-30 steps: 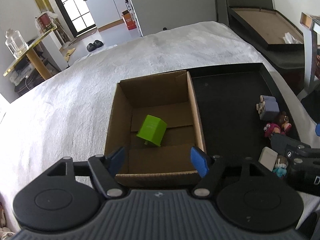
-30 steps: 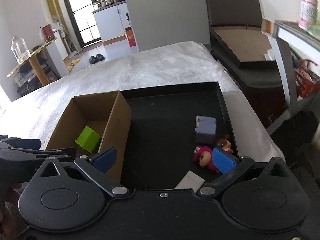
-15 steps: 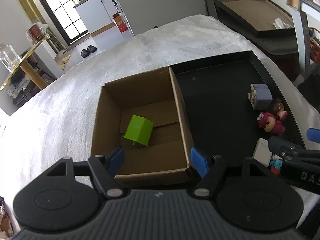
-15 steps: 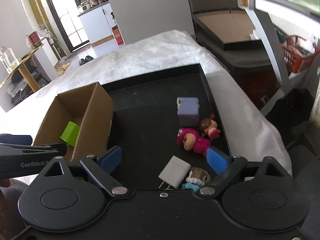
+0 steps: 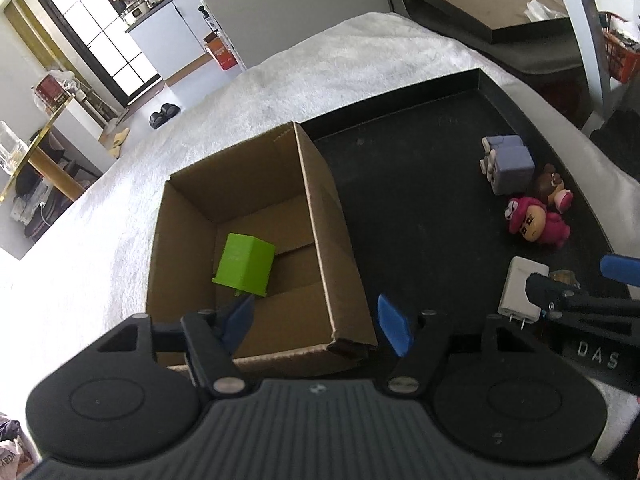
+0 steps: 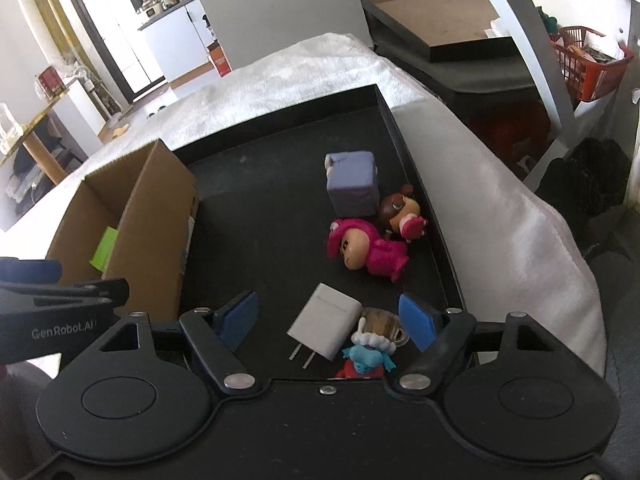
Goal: Organize rigid objects
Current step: 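Move the right tool back toward the red-and-blue figure with mug, then close the right gripper on the red-and-blue figure and lift it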
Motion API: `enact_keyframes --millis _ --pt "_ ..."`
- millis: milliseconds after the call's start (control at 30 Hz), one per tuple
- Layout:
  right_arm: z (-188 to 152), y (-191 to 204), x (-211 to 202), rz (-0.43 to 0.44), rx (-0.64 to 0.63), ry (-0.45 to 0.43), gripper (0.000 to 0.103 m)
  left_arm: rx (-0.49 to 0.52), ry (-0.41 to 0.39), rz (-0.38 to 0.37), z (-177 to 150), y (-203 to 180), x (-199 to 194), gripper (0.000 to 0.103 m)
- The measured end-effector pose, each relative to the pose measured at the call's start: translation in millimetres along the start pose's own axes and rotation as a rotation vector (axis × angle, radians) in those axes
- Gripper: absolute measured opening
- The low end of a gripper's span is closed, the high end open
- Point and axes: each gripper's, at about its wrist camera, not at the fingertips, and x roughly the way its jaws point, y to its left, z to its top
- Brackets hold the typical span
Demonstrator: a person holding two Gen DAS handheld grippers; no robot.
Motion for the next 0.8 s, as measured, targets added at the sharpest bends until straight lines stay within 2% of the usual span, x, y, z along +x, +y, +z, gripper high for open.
enact_keyframes --millis 67,167,300,433,667,733,800 --pt "-2.5 -2.0 3.2 -0.017 0.001 0.012 0.074 0.004 -0.002 0.007 1.5 -3.6 1.9 0.067" --pt "-5.7 -8.0 8.0 -0.031 0.022 0.034 0.064 0.011 -0.003 0.013 4.1 -8.2 5.1 0.066" --pt "-8.0 -16.4 13.6 -0.047 0.048 0.052 0.052 0.015 0.005 0.014 5.3 -13.8 10.6 0.059" --pt "-12.8 -19.6 22.6 -0.057 0.058 0.085 0.05 0.022 0.022 0.024 3.2 -16.2 17.4 0.051" --pt "-13.7 -17.7 26.1 -0.069 0.037 0.088 0.049 0.017 0.043 0.029 0.8 -16.3 25.4 0.027" --pt "-13.5 -19.8 26.7 -0.081 0.034 0.091 0.042 0.018 0.04 0.023 1.5 -16.8 24.8 0.023" --pt "-13.2 -22.2 26.7 -0.081 0.041 0.09 0.041 0.019 0.038 0.022 2.4 -18.3 24.8 0.019"
